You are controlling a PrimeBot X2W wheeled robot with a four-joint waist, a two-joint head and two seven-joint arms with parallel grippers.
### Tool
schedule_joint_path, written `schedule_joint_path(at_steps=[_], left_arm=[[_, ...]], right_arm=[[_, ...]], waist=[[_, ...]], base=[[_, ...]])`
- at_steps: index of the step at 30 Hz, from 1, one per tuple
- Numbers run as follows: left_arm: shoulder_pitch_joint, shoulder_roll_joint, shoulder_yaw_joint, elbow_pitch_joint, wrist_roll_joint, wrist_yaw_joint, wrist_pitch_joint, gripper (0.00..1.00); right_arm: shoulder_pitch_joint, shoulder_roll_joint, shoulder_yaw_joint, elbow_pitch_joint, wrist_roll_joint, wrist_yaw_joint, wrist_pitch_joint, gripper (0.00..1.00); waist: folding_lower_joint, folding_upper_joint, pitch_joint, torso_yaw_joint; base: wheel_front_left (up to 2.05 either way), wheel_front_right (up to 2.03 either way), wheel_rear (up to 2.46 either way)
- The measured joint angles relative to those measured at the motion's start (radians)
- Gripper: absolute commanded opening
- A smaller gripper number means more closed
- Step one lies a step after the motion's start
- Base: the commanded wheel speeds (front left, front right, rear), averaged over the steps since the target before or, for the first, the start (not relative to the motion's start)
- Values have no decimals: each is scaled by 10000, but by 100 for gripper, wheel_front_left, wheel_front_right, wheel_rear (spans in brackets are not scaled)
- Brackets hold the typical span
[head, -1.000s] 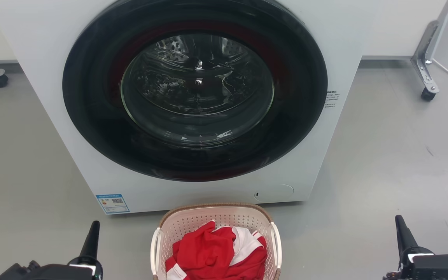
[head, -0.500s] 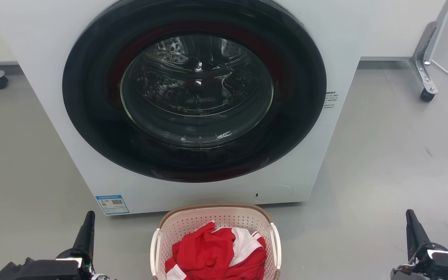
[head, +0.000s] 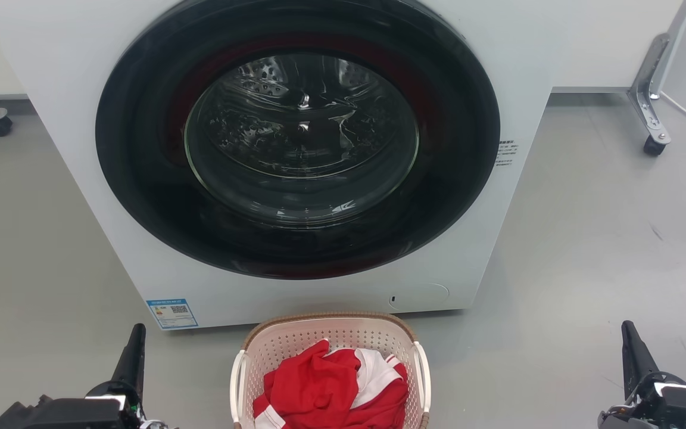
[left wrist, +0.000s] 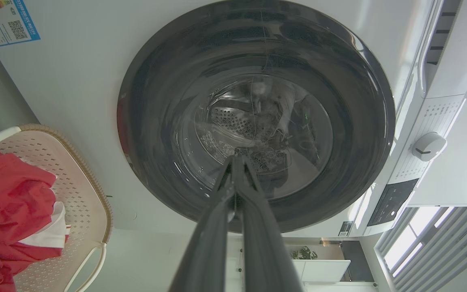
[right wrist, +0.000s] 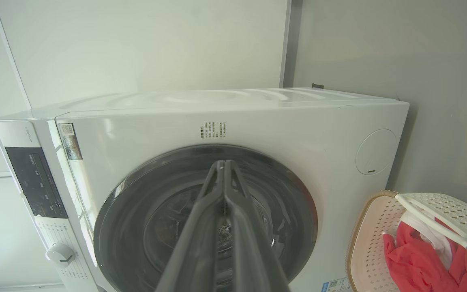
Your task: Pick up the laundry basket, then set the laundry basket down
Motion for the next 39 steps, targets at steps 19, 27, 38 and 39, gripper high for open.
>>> schedule_joint_path(at_steps=[19, 27, 38, 39], left_arm=[[0, 0, -2, 0, 0, 0, 0, 0], [0, 0, -2, 0, 0, 0, 0, 0], [0, 0, -2, 0, 0, 0, 0, 0], [0, 0, -2, 0, 0, 0, 0, 0]], right_arm=[[0, 0, 0, 0, 0, 0, 0, 0], [0, 0, 0, 0, 0, 0, 0, 0], [0, 0, 0, -2, 0, 0, 0, 0], [0, 0, 0, -2, 0, 0, 0, 0]], waist=[[0, 0, 0, 0], [0, 0, 0, 0], [0, 0, 1, 0], [0, 0, 1, 0]], base=[[0, 0, 0], [0, 0, 0], [0, 0, 0], [0, 0, 0]])
